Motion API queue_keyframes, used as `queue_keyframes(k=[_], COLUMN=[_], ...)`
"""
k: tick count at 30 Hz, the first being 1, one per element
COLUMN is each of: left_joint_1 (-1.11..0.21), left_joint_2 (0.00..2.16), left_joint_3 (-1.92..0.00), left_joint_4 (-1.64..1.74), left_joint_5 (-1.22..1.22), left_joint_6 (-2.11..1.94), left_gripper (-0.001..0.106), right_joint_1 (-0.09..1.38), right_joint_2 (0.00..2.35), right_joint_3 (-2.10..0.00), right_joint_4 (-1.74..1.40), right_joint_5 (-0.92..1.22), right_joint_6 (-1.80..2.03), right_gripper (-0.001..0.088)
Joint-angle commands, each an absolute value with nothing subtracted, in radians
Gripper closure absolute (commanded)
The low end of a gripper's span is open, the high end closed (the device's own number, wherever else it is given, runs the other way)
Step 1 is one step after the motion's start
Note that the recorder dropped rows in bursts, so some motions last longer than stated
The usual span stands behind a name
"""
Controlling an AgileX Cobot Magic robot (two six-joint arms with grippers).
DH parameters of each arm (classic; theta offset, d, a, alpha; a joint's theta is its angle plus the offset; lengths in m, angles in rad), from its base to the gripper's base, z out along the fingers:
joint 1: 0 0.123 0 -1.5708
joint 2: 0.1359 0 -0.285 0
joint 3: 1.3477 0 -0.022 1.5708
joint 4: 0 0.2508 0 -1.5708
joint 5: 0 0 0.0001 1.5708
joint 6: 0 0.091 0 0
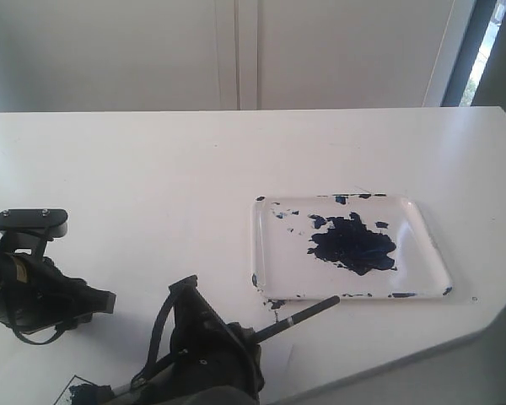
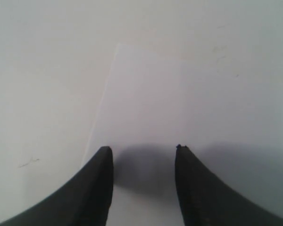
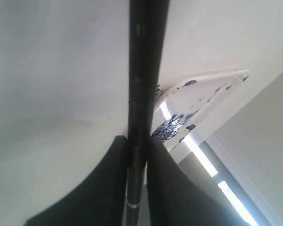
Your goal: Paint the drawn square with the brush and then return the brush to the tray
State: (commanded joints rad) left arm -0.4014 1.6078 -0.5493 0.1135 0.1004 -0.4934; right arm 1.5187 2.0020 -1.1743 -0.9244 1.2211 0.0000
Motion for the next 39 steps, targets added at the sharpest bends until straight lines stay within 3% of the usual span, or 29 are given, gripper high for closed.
queue_keyframes(k=[17, 39], left_joint_1=[-0.401, -0.447], left_joint_2=[1.604, 1.375], left_joint_3=[-0.549, -0.548], left_joint_4=[0.12, 0.069], left_joint_5=[0.089, 0.09], left_joint_6=[-0.493, -0.442], left_gripper=[0.057, 0.057], right_joint_1=[1.413, 1.405], right_joint_2=[2.002, 2.002], right_joint_3=[-1.174, -1.174], right_joint_4=[-0.946, -0.96], right_joint_5=[1.221, 1.221], right_joint_6=[0.0, 0.0], right_gripper=[0.0868, 0.0868])
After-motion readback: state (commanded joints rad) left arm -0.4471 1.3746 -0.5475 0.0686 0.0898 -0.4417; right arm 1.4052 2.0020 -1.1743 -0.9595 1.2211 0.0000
